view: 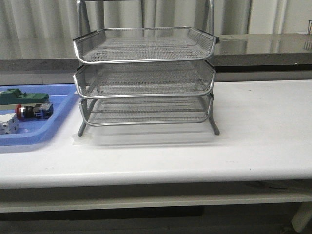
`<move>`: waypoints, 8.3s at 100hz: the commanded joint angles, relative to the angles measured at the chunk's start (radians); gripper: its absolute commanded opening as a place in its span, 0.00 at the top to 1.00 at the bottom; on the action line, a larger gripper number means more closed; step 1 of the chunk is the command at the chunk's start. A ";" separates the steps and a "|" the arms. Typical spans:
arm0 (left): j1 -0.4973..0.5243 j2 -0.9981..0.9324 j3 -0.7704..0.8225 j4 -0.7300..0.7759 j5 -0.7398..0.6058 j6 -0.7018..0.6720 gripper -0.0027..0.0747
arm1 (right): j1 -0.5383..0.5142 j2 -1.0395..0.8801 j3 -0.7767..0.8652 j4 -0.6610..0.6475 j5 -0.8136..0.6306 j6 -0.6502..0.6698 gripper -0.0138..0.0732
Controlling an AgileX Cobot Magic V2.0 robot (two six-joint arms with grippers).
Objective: Place button on rack with both arms
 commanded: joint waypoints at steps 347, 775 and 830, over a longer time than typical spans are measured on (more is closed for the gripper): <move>-0.001 -0.033 0.053 -0.001 -0.081 -0.013 0.98 | 0.004 1.509 -0.759 1.775 0.474 -0.934 0.64; -0.001 -0.033 0.053 -0.001 -0.081 -0.013 0.98 | 0.004 1.715 -0.516 1.816 0.868 -1.243 0.61; -0.001 -0.033 0.053 -0.001 -0.081 -0.013 0.98 | 0.004 1.579 -0.516 1.792 0.877 -1.211 0.46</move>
